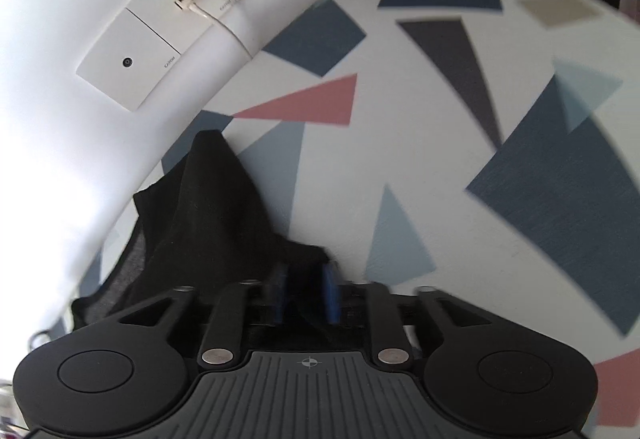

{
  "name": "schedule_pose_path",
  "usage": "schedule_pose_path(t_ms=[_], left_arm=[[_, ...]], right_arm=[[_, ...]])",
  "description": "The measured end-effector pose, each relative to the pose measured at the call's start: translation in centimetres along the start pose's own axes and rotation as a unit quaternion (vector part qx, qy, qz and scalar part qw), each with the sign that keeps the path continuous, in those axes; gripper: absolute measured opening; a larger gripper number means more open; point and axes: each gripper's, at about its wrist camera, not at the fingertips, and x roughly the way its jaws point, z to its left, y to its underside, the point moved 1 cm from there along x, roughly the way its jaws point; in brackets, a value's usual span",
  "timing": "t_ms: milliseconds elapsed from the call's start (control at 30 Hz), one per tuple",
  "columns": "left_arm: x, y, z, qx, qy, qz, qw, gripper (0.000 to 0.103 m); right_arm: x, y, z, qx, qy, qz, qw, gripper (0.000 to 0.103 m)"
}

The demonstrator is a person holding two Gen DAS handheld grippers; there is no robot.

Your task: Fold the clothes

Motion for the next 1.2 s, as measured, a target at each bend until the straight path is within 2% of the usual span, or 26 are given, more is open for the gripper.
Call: schedule_pose_path(t_ms=[100, 200, 367, 500, 533, 567, 600, 700, 833, 967, 1100, 1200], left_arm=[[-0.9, -1.0, 0.5, -0.008, 0.002, -0.024, 0.9997, 0.041], [-1.2, -2.5, -0.5, 0.031, -0.006, -0.051, 0.9982, 0.041], [1.7, -4.8, -0.8, 0.038, -0.037, -0.042, 0.9977, 0.041], [2.6, -4.9, -1.7, 0.08, -0.056, -0.05, 0.994, 0.041], [2.6, -4.8, -1.8, 0.086, -0.056, -0.051, 0.9934, 0.035], [2.6, -4.7, -1.9, 0.091, -0.055, -0.052, 0.993, 0.023], [2.6, -4.6, -2.0, 0.096, -0.052, -0.051, 0.9927, 0.005], [1.9, -4.3, -2.7, 0.124, -0.043, -0.061, 0.9895, 0.001], [0.6, -4.1, -3.6, 0.148, -0.036, -0.083, 0.9849, 0.001], [-0.4, -4.3, -3.8, 0.141, -0.025, -0.096, 0.985, 0.001], [-0.6, -4.5, -3.8, 0.135, -0.023, -0.1, 0.9856, 0.001], [-0.5, -4.5, -3.7, 0.126, -0.023, -0.103, 0.9864, 0.001]], right_arm=[[-1.3, 0.1, 0.6, -0.019, 0.002, -0.026, 0.999, 0.031], [-2.2, 0.2, 1.1, -0.025, -0.003, -0.042, 0.999, 0.032], [-2.2, 0.0, 1.7, -0.03, -0.02, -0.038, 0.999, 0.032], [-2.0, 0.1, 2.9, -0.041, -0.029, -0.039, 0.998, 0.036], [-1.9, 0.0, 3.2, -0.046, -0.033, -0.04, 0.998, 0.038], [-1.8, -0.1, 3.6, -0.05, -0.038, -0.041, 0.997, 0.038], [-1.4, -0.4, 3.7, -0.051, -0.047, -0.036, 0.997, 0.038], [-0.4, -1.5, 4.2, -0.043, -0.056, -0.03, 0.997, 0.041], [1.4, -2.8, 5.7, -0.068, -0.039, -0.035, 0.996, 0.044], [3.7, -3.7, 7.7, -0.113, -0.016, -0.038, 0.993, 0.044], [5.8, -3.4, 11.0, -0.219, 0.022, -0.062, 0.973, 0.044], [7.9, -2.9, 12.3, -0.274, 0.067, -0.052, 0.958, 0.041]])
